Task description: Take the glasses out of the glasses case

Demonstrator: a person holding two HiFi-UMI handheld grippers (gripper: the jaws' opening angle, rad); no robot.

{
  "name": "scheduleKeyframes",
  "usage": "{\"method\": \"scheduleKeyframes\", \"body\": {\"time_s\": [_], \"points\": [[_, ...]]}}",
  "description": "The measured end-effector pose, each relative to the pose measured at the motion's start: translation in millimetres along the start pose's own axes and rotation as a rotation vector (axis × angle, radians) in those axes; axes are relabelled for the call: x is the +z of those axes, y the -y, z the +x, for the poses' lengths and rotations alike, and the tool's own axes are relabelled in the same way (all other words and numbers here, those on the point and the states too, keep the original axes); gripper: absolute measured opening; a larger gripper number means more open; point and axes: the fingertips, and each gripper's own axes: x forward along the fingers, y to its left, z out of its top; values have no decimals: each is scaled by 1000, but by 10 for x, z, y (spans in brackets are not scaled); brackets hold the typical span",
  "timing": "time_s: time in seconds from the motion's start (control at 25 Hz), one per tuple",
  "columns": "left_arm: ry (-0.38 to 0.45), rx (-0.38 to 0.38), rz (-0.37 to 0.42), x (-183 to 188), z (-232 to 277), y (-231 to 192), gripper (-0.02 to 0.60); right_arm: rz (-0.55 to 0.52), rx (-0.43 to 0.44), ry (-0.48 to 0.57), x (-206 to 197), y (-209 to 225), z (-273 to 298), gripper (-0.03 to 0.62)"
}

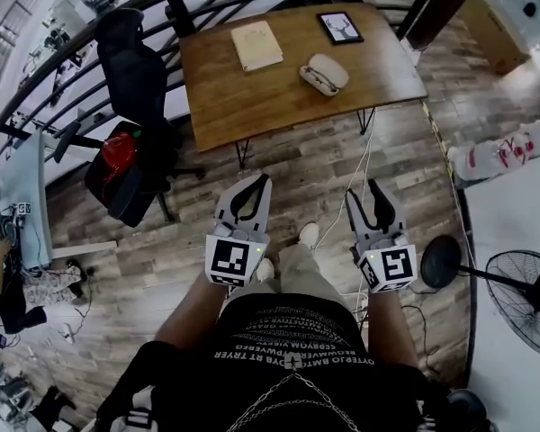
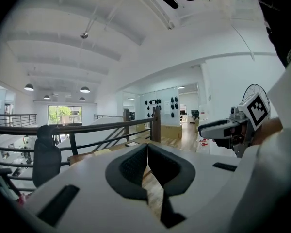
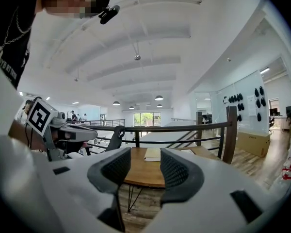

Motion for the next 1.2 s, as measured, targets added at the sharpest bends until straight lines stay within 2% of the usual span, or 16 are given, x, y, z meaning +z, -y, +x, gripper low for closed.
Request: {"method": "scheduleKeyframes", "body": {"time_s": [0.2,0.68,1.2], "points": [[-22,21,-33,-67,141,-159,29,15,18,-21,-19,59,176,181],[17,42,-23,278,574,-325,29,-28,73,10,324,323,591,181],[50,119,-9,590,1001,-267,29,-86,140,38,589,808,840,173]]}}
